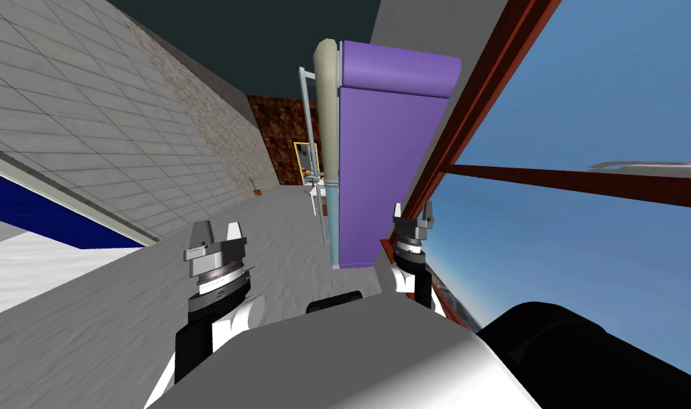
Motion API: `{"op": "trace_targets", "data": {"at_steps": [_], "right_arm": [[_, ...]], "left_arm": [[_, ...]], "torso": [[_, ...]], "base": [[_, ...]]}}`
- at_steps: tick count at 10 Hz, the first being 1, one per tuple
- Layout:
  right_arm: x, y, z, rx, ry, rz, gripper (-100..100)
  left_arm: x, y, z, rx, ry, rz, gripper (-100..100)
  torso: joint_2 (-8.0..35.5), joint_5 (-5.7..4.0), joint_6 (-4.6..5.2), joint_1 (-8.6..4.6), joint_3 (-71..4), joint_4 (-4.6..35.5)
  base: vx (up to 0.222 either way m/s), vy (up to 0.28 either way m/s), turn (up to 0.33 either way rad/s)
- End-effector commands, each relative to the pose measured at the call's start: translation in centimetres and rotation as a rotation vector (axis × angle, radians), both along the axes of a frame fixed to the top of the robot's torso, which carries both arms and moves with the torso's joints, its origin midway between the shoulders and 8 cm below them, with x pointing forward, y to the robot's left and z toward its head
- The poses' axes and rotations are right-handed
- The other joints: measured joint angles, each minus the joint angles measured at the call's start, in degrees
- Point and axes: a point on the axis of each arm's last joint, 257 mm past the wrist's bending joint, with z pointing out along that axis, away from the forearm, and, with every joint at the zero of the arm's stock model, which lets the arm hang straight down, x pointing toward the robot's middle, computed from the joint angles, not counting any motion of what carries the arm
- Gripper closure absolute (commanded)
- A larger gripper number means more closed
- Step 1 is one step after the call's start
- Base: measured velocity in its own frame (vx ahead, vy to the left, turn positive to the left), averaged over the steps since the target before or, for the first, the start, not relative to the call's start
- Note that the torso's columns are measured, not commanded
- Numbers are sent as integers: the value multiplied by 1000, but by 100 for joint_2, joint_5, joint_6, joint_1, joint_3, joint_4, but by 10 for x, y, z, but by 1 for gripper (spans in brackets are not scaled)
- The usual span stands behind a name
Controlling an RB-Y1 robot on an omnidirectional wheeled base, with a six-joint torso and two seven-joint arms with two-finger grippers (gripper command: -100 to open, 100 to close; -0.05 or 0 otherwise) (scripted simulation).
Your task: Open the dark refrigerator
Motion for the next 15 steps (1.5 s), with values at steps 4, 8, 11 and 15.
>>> {"op": "trace_targets", "data": {"at_steps": [4, 8, 11, 15], "right_arm": [[0, 0, 0, 0, 0, 0, 0], [0, 0, 0, 0, 0, 0, 0], [2, 18, 7, -101, -6, 22, -100], [-1, 60, 25, -316, -69, 34, -100]], "left_arm": [[0, 0, 0, 0, 0, 0, 0], [0, 0, 0, 0, 0, 0, 0], [0, 0, 0, 0, 0, 0, 0], [0, 0, 0, 0, 0, 0, 0]], "torso": [[1422, 0, 0, 0, -2850, 1424], [3116, 0, 0, 0, -6227, 3114], [4152, 1, 0, 4, -8315, 4148], [4223, 4, 0, 11, -8459, 4227]], "base": [[0, 0, 0], [0, 0, 0], [12, 16, -16], [33, 87, -52]]}}
